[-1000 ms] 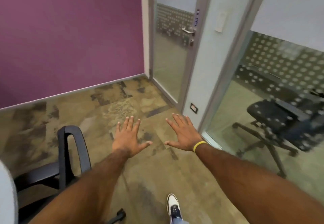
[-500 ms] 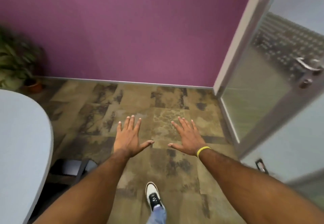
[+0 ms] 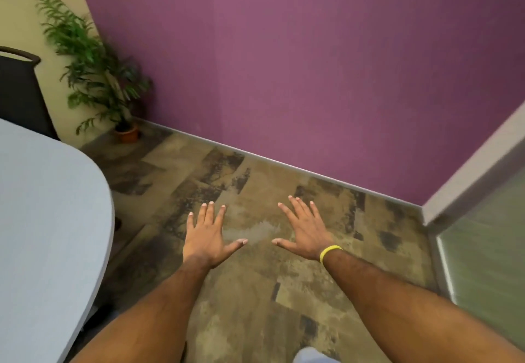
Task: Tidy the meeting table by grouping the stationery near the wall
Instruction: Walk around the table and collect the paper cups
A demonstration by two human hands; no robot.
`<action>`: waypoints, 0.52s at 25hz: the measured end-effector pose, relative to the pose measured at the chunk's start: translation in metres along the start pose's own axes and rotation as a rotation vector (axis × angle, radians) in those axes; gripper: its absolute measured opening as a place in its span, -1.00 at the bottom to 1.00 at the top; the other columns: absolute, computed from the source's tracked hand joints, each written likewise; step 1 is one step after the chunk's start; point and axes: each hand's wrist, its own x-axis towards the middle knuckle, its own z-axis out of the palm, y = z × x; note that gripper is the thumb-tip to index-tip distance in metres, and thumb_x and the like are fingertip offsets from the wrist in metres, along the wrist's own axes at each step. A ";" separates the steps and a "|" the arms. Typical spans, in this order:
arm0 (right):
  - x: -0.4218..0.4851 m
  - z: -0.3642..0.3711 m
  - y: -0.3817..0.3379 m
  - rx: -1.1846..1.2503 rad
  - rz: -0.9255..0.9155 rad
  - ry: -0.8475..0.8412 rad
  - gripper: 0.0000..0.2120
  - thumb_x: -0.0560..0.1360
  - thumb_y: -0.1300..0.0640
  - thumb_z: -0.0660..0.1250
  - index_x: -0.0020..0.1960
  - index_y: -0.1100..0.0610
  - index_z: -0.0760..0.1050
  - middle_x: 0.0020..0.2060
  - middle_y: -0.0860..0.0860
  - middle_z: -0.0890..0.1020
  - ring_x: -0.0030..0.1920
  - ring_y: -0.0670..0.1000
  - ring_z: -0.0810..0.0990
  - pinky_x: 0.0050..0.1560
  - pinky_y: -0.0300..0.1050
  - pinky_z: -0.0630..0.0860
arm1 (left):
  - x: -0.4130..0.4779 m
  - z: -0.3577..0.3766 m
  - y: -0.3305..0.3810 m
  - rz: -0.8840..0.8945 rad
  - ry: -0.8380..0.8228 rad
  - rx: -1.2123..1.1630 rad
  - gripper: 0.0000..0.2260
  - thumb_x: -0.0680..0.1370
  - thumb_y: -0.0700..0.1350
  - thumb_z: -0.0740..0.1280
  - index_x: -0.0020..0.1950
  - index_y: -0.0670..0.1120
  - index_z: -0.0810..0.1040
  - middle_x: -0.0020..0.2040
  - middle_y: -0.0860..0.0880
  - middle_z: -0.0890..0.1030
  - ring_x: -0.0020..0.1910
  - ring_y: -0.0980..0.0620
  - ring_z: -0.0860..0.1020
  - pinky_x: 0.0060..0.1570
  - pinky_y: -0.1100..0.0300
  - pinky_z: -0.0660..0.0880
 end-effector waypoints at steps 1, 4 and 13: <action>0.027 0.003 0.001 0.013 -0.031 -0.004 -0.04 0.36 -0.55 -0.04 0.59 -0.03 -0.05 0.58 0.12 0.01 0.58 0.12 -0.04 0.52 0.24 -0.11 | 0.016 0.002 -0.009 -0.033 0.000 0.006 0.03 0.30 0.62 -0.15 0.59 -0.01 -0.06 0.61 -0.12 -0.01 0.58 -0.10 -0.10 0.51 -0.18 -0.08; 0.120 0.019 0.005 0.044 -0.124 -0.023 -0.05 0.38 -0.54 -0.01 0.59 -0.04 -0.08 0.58 0.10 -0.02 0.58 0.11 -0.07 0.53 0.23 -0.13 | 0.071 0.005 -0.043 -0.135 -0.016 0.044 0.02 0.31 0.61 -0.16 0.59 -0.01 -0.07 0.61 -0.12 -0.01 0.58 -0.10 -0.10 0.51 -0.18 -0.09; 0.433 -0.012 0.006 0.042 -0.460 0.009 0.00 0.33 -0.59 -0.12 0.60 -0.02 -0.08 0.58 0.11 -0.02 0.57 0.13 -0.05 0.53 0.24 -0.11 | 0.262 -0.045 -0.134 -0.492 0.077 0.071 0.02 0.31 0.62 -0.21 0.59 0.01 -0.06 0.61 -0.11 -0.04 0.58 -0.09 -0.13 0.51 -0.19 -0.10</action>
